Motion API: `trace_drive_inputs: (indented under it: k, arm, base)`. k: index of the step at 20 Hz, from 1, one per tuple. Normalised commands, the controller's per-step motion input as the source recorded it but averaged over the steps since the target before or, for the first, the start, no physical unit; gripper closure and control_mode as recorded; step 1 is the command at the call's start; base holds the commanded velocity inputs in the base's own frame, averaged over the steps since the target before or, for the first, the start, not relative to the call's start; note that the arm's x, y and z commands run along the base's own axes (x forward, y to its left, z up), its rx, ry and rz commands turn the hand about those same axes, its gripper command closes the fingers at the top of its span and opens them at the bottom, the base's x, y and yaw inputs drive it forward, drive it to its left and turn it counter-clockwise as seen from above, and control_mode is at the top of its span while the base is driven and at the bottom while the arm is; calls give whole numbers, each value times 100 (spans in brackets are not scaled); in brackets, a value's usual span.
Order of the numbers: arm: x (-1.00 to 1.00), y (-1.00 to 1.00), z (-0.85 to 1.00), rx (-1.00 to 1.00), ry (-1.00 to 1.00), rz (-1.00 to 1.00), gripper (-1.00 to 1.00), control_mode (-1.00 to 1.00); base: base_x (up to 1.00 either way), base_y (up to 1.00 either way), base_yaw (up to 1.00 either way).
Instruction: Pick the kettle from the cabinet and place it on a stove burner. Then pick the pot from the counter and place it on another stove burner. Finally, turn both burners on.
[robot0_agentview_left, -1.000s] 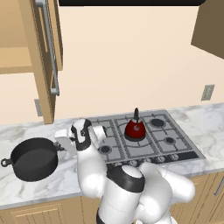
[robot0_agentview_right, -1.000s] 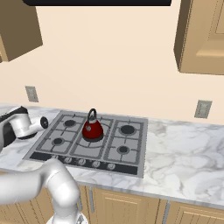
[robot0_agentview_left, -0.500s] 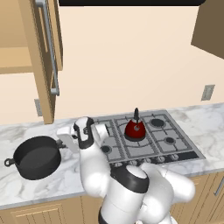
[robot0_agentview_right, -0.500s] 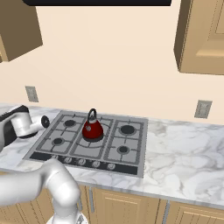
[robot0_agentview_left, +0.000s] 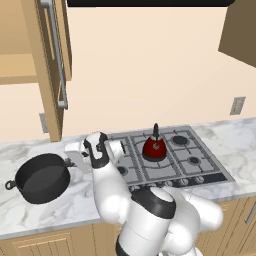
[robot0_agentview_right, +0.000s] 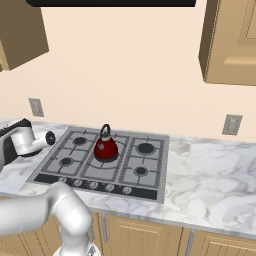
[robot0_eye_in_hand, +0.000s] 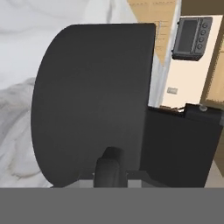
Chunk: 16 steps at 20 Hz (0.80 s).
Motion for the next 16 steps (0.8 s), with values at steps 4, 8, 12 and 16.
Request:
trace_drive_inputs:
  k: [4, 8, 12, 16]
  arm:
    - [0, 0, 16, 1, 0, -1, 100, -100]
    - [0, -1, 17, 2, 0, -2, 100, -100]
    - [0, -2, 18, 1, 0, -3, 100, -100]
    - [0, 0, 18, 0, 0, -2, 100, -100]
  base:
    - [0, 0, 0]
    - [0, 0, 0]
    - [0, 0, 0]
    - [0, 0, 0]
